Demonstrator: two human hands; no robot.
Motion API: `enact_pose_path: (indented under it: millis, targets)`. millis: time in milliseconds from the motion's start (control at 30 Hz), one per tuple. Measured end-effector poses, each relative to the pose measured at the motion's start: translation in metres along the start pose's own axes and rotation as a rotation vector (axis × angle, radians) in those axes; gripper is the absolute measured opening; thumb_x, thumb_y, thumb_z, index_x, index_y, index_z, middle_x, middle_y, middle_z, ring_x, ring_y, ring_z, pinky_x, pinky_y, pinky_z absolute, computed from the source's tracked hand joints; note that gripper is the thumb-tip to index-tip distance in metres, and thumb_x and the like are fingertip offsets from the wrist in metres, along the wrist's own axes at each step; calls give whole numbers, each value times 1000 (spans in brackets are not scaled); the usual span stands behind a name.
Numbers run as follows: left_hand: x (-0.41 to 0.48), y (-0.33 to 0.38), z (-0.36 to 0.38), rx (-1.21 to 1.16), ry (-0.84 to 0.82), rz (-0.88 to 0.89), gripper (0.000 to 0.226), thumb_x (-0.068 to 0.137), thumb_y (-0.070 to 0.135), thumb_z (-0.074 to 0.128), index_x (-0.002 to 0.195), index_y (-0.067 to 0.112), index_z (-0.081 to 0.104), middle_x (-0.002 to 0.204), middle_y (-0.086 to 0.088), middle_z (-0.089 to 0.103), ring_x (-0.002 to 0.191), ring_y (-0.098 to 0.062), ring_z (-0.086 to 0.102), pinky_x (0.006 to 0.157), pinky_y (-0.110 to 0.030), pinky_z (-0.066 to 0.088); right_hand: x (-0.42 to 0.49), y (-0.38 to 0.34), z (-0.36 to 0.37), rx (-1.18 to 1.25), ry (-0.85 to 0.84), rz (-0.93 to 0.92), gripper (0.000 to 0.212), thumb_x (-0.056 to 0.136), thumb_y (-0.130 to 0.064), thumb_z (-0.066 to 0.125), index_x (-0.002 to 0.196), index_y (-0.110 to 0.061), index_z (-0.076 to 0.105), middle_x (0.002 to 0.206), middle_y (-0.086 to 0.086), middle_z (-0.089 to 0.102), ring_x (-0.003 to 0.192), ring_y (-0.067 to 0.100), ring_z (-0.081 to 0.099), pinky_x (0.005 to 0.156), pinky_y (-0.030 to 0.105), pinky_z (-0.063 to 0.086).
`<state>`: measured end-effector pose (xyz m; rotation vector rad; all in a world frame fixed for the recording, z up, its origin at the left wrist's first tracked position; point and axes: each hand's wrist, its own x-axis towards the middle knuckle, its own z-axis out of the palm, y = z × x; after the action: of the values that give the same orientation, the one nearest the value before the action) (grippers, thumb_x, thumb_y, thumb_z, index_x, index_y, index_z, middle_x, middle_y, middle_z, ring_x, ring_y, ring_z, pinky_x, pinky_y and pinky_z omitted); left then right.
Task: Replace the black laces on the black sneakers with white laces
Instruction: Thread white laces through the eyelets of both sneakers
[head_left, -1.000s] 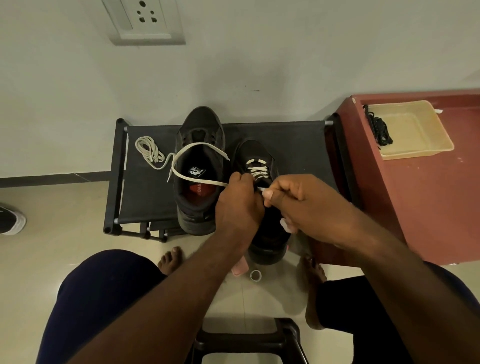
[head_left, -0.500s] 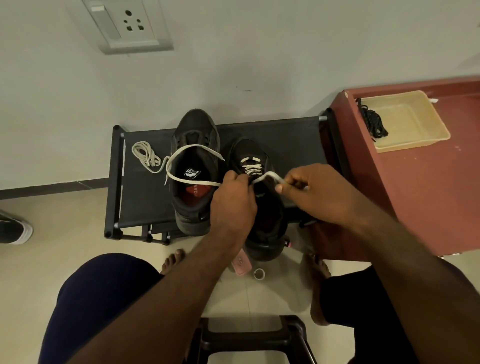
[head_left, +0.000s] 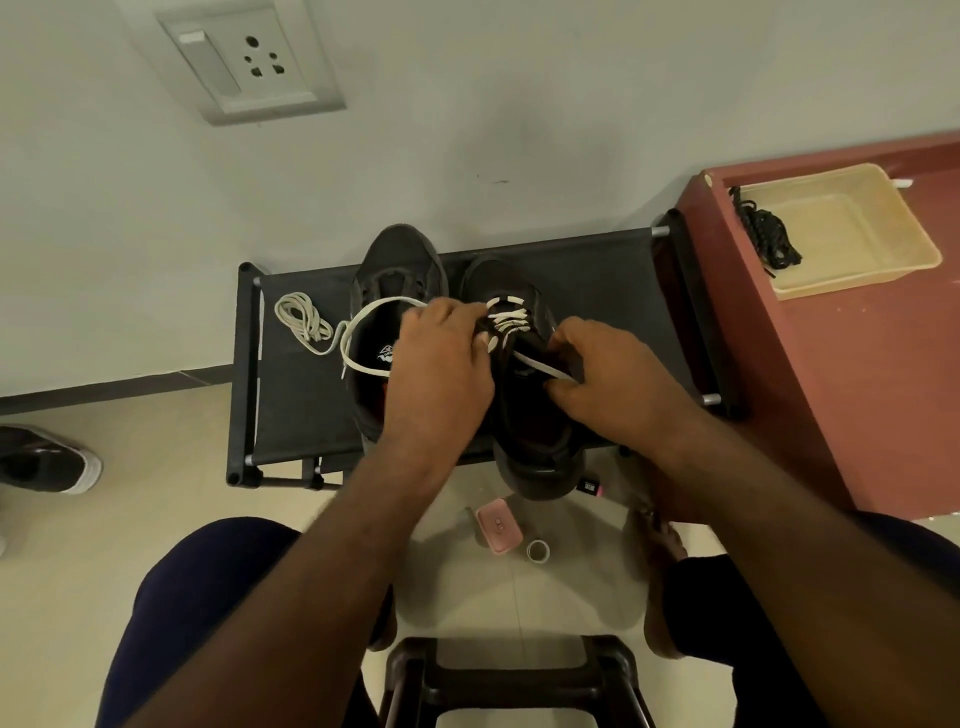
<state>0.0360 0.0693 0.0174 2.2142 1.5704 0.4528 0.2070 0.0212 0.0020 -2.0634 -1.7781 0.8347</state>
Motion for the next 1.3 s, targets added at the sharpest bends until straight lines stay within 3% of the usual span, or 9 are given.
enact_pose_path:
  millis: [133, 333, 467, 600, 767, 933, 1033, 1200, 1300]
  targets:
    - [-4, -10, -12, 298, -246, -45, 45, 95, 29, 61, 138, 22, 51, 141, 0, 50, 141, -21, 25, 110, -46, 29, 2, -1, 0, 56, 5, -18, 44, 84, -46, 69, 121, -27, 58, 110, -9, 56, 90, 7, 55, 78, 28, 45]
    - [0, -9, -13, 152, -15, -110, 22, 94, 18, 60, 112, 25, 68, 102, 5, 69, 115, -14, 52, 121, -50, 10, 6, -6, 1, 205, 83, -19, 26, 91, -40, 65, 112, -25, 67, 99, -14, 60, 85, 1, 57, 74, 21, 49]
    - [-4, 12, -35, -522, 83, -198, 10, 94, 13, 62, 100, 20, 67, 85, 7, 68, 82, -3, 64, 84, -16, 51, 6, -15, -5, 428, 223, -50, 7, 93, -21, 64, 91, -20, 71, 83, -10, 68, 75, 3, 63, 66, 15, 49]
    - [-4, 29, -46, -1468, -58, -413, 20, 95, -3, 51, 105, 6, 66, 90, -8, 70, 94, -19, 67, 96, -33, 54, -3, -29, -10, 624, -86, -148, 13, 92, -11, 67, 102, -18, 71, 76, -11, 69, 70, 4, 65, 66, 19, 52]
    - [7, 27, -42, -1829, -12, -514, 27, 94, -7, 48, 116, 2, 61, 103, -12, 70, 106, -24, 68, 99, -37, 53, -4, -36, -5, 561, -85, -217, 15, 95, -23, 66, 103, -11, 67, 93, 11, 66, 80, 22, 63, 73, 35, 53]
    - [12, 11, -35, -1654, 154, -545, 28, 93, -4, 52, 117, 6, 63, 113, -10, 70, 111, -19, 67, 99, -35, 53, 0, -21, -24, 947, -7, -131, 21, 104, -14, 48, 98, -6, 66, 82, 9, 70, 80, 22, 66, 80, 27, 54]
    - [10, 7, -28, -1448, 225, -540, 24, 95, 0, 56, 115, 10, 65, 106, -4, 70, 101, -13, 67, 94, -32, 54, 4, -8, -33, 1175, 60, -1, 23, 105, -12, 44, 110, -8, 66, 67, 0, 57, 61, 14, 55, 63, 27, 52]
    - [8, 6, -15, -1062, 207, -309, 40, 95, 2, 57, 133, 12, 55, 105, -2, 61, 91, -12, 62, 78, -26, 55, 9, 2, -36, 1032, 23, 13, 34, 103, -1, 43, 132, -13, 56, 92, -1, 71, 55, 10, 46, 54, 21, 43]
    - [0, 11, -5, -827, -62, -81, 43, 97, 17, 60, 140, 19, 51, 90, -2, 63, 72, -8, 58, 63, -21, 49, 4, -4, -35, 852, -115, -65, 17, 103, -9, 49, 117, -10, 60, 88, -5, 75, 45, 7, 45, 45, 17, 40]
